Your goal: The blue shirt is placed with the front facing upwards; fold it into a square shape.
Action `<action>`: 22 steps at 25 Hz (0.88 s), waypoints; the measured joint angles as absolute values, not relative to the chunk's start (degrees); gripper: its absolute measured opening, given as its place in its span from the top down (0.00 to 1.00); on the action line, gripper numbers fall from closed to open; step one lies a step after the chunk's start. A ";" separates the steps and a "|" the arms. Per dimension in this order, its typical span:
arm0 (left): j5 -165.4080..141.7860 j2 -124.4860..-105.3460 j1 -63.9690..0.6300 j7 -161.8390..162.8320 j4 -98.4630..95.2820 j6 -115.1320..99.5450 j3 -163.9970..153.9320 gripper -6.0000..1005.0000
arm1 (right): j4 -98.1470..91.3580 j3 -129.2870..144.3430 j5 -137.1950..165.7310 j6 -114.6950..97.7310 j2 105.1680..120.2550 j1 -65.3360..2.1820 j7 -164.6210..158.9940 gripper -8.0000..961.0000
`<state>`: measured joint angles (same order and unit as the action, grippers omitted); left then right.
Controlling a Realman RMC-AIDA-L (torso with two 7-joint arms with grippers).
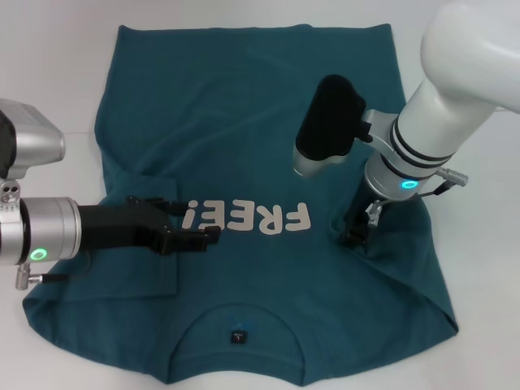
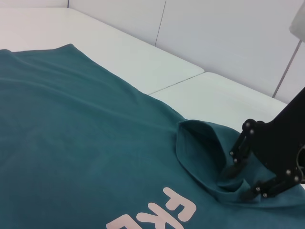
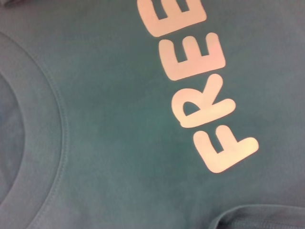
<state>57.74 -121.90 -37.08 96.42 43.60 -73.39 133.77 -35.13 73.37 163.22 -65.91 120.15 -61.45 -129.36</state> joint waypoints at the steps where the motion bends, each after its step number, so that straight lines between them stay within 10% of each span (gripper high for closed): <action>1: 57.74 -121.90 -37.11 96.42 43.60 -73.39 133.77 0.15 | -35.05 73.45 163.22 -65.91 120.16 -61.47 -129.36 0.60; 22: 57.74 -121.90 -37.01 96.35 43.60 -73.15 133.77 0.15 | -36.16 75.64 162.77 -67.33 120.22 -61.52 -128.87 0.96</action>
<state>57.74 -121.90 -37.01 96.35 43.60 -73.16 133.77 -36.16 75.64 162.77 -67.33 120.22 -61.52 -128.87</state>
